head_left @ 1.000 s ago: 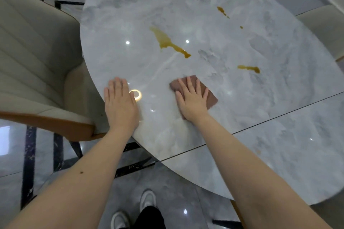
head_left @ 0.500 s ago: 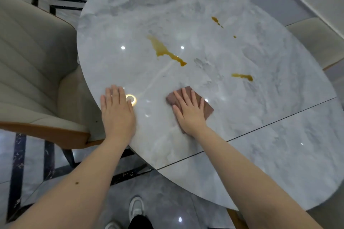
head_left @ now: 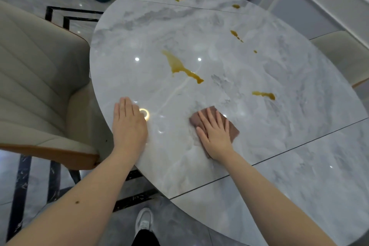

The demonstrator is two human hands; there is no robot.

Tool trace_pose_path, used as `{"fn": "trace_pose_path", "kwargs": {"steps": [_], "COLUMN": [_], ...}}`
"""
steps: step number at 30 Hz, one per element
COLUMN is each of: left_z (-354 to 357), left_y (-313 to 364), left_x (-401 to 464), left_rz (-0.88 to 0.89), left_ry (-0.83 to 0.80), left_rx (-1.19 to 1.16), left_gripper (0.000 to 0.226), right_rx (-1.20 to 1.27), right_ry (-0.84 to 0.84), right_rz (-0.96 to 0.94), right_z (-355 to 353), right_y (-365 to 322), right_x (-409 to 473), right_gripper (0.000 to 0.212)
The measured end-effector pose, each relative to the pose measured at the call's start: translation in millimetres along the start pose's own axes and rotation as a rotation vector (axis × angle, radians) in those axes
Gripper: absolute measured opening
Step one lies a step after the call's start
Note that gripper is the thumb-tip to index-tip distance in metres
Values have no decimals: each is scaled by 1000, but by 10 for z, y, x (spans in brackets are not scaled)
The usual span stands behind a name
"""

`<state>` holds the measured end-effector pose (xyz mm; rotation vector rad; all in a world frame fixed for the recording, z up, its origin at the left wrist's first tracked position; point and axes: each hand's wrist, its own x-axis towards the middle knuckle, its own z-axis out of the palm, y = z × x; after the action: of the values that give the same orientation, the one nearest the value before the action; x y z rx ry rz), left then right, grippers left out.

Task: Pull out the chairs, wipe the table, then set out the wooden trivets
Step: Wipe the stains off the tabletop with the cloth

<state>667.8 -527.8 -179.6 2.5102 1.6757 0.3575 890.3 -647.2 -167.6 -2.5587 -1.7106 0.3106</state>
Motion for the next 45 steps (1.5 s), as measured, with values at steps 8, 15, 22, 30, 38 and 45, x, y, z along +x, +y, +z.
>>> {"fn": "trace_pose_path", "kwargs": {"steps": [8, 15, 22, 30, 38, 45], "left_z": [73, 210, 335, 313, 301, 305], "left_y": [46, 9, -18, -36, -25, -46], "left_x": [561, 1232, 1502, 1478, 1475, 1487], "left_rz": [20, -32, -43, -26, -23, -18], "left_ry": [7, 15, 52, 47, 49, 55], "left_rx": [-88, -145, -152, -143, -151, -175], "left_gripper": [45, 51, 53, 56, 54, 57], "right_rx": [83, 53, 48, -33, 17, 29], "right_ry": [51, 30, 9, -49, -15, 1], "right_rz": [468, 413, 206, -213, 37, -20], "right_z": [-13, -133, -211, -113, -175, -50], "right_y": [-210, -178, -312, -589, -335, -890], "right_x": [688, 1408, 2033, 1503, 1966, 1736], "right_gripper": [62, 63, 61, 65, 61, 61]}}
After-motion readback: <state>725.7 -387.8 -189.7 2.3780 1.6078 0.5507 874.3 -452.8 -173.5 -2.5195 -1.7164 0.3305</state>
